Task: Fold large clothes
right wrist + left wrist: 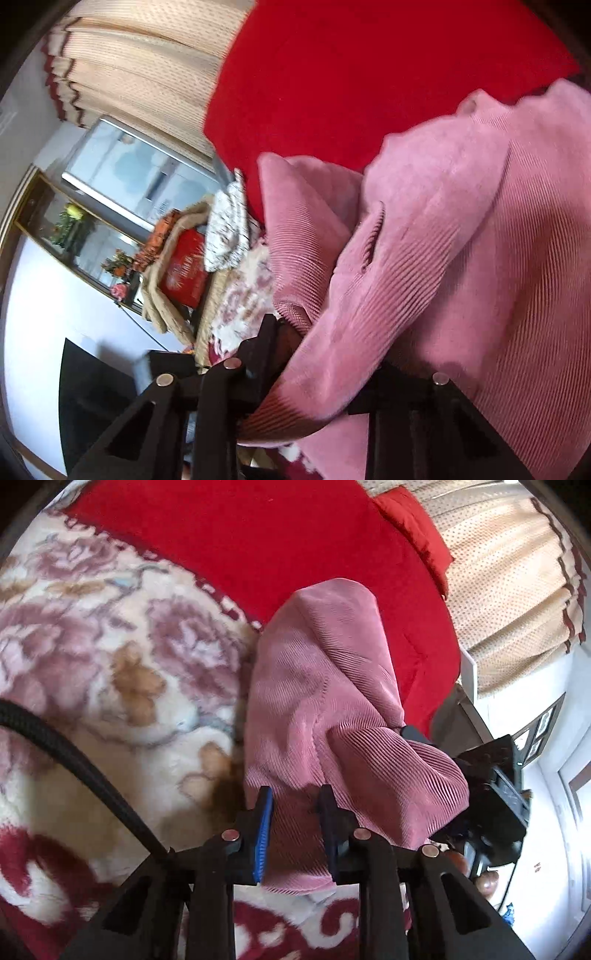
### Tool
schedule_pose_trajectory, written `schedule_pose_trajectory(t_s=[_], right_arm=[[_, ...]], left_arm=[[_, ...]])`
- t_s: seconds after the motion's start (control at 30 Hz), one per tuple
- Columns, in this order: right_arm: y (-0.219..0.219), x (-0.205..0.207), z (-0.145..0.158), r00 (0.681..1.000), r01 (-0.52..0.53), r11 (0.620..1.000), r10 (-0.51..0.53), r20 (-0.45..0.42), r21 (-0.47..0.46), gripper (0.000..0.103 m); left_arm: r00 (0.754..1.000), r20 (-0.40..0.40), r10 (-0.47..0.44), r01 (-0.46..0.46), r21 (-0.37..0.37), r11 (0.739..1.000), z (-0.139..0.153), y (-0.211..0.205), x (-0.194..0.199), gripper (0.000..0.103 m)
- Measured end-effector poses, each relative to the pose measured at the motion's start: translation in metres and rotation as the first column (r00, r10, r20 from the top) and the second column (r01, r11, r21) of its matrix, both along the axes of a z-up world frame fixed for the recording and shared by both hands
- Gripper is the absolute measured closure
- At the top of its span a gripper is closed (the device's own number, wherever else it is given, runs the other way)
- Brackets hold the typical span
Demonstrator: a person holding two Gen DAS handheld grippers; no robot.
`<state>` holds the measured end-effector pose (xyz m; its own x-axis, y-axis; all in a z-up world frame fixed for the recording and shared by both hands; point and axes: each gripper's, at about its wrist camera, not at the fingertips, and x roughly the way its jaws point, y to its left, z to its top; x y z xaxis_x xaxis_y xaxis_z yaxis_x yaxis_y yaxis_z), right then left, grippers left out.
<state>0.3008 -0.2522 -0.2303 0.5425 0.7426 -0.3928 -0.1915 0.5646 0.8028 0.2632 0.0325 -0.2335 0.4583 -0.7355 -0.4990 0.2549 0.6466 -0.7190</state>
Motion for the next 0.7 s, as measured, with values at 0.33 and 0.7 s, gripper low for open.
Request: schedule_pose_trajectory(t_s=[0.33, 0.7], right_arm=[[-0.056, -0.065, 0.068, 0.964, 0.14, 0.99, -0.14, 0.228, 0.014, 0.085], [-0.156, -0.063, -0.033, 0.948, 0.27, 0.962, -0.274, -0.16, -0.045, 0.086]], left_arm=[[0.945, 0.284, -0.163, 0.149, 0.072, 0.986, 0.074, -0.086, -0.025, 0.085], [0.875, 0.27, -0.402, 0.292, 0.369, 0.882, 0.052, -0.164, -0.031, 0.083]])
